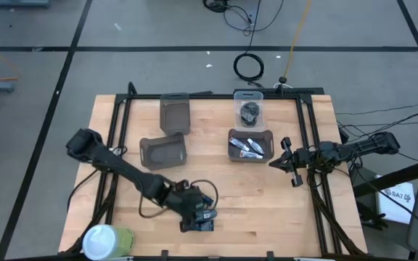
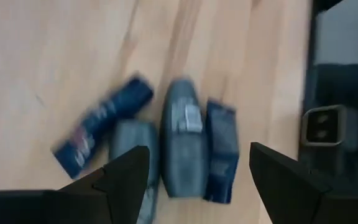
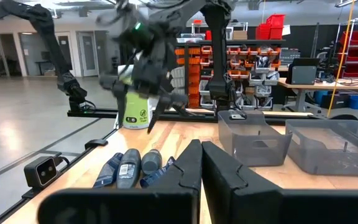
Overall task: Pick & Place Travel size toiletries
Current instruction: Put the top gray deodorant into the top black bin
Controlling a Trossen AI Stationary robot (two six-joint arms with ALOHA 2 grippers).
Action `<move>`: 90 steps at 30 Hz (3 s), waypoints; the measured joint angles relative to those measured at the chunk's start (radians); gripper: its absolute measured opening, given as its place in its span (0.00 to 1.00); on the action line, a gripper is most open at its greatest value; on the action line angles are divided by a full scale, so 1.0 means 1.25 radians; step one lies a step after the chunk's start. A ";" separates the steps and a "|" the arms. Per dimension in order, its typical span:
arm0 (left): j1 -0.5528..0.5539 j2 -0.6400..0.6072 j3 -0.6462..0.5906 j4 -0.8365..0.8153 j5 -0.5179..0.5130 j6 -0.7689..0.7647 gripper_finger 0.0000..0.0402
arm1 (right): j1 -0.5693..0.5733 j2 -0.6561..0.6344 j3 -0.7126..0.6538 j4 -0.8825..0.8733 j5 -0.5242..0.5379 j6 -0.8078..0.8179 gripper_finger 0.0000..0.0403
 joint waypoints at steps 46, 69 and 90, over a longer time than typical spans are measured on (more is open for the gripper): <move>0.003 0.154 -0.002 -0.099 -0.089 -0.101 0.46 | 0.000 0.000 0.000 0.000 0.000 0.000 0.00; 0.005 -0.176 -0.002 -0.047 -0.447 0.192 0.48 | 0.000 0.000 0.000 0.000 0.000 0.000 0.00; 0.228 -0.291 -0.342 0.409 -0.380 0.348 0.47 | 0.000 0.000 0.000 0.000 0.000 0.000 0.00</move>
